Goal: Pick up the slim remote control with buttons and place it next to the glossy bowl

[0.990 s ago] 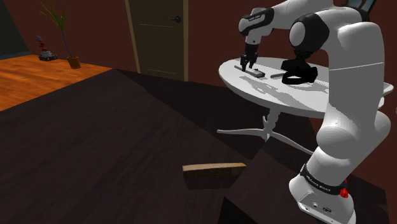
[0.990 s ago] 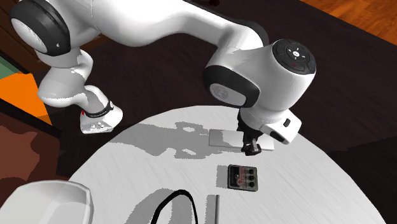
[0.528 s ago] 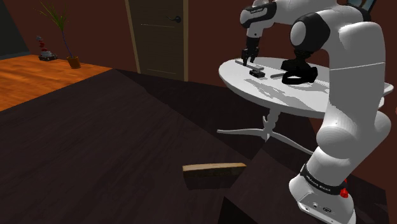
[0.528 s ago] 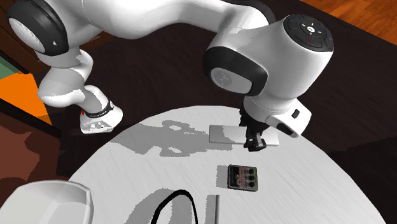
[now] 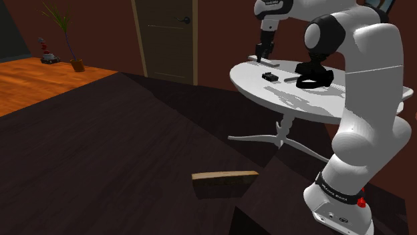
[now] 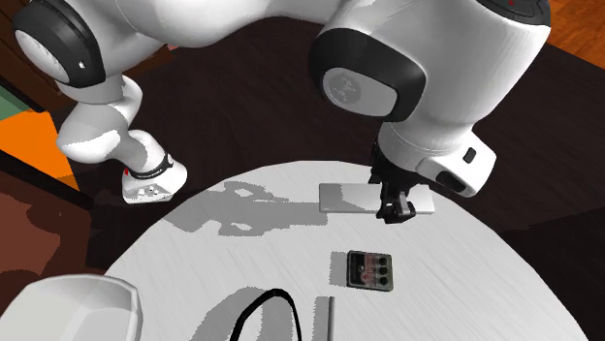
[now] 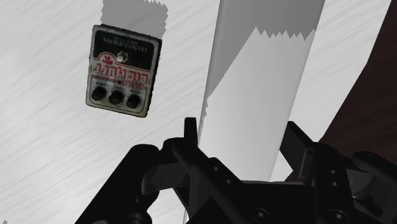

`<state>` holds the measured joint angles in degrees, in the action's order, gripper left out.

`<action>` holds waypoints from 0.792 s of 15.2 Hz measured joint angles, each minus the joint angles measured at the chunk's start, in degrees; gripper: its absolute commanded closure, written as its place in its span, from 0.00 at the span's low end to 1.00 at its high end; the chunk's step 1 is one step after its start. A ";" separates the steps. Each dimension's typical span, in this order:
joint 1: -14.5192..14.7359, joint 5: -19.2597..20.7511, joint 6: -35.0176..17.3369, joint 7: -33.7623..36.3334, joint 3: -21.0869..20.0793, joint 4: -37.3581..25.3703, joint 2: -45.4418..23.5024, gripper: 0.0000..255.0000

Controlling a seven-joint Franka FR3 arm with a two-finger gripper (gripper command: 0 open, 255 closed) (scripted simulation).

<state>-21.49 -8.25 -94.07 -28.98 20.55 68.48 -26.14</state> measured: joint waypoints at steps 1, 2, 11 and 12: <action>-0.22 -0.11 1.14 0.02 -0.01 -1.54 -0.39 1.00; -0.48 -0.25 2.16 -0.01 -0.02 -3.03 -0.86 1.00; -2.63 -1.40 11.33 0.16 -0.24 -15.92 -4.56 1.00; -2.42 -1.09 11.03 -0.11 -0.06 -14.34 -3.30 1.00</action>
<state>-23.92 -9.33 -83.05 -29.09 20.49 54.14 -29.45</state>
